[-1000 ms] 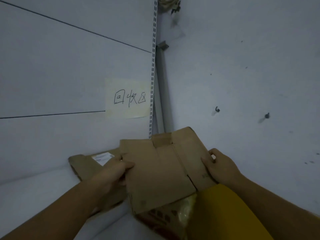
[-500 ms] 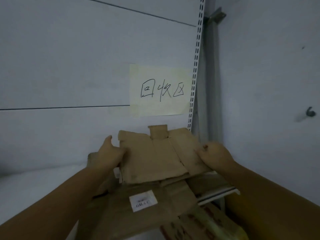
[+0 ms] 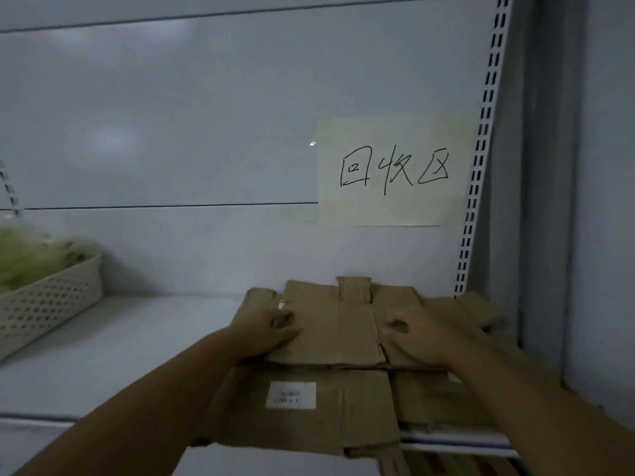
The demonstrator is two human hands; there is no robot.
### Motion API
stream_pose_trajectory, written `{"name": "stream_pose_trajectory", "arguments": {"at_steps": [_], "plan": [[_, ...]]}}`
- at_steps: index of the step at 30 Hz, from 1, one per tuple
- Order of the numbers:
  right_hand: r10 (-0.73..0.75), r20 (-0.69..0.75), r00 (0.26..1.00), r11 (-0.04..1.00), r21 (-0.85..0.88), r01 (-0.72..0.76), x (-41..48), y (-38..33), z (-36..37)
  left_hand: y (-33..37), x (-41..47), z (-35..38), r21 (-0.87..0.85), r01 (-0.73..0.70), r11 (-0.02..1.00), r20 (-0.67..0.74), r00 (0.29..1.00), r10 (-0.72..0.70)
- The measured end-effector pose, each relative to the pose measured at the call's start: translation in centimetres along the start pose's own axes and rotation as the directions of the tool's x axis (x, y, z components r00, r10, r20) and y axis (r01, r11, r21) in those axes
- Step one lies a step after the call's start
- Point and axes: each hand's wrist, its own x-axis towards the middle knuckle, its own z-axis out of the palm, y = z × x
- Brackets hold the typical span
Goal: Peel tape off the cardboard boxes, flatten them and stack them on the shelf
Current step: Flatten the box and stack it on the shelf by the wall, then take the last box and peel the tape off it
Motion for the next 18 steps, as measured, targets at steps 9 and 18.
{"name": "stream_pose_trajectory", "arguments": {"at_steps": [9,18], "plan": [[0.038,-0.026,0.999,0.812,-0.582,-0.046,2.1,-6.9,-2.2,-2.6,-6.9,-7.7,0.403,-0.008,0.915,-0.144,0.987,0.073],[-0.711,-0.012,0.704,0.685,-0.241,0.688,-2.2,-43.0,9.9,-26.7,-29.7,-16.3,0.507,0.469,0.723,-0.334,0.880,-0.337]]}}
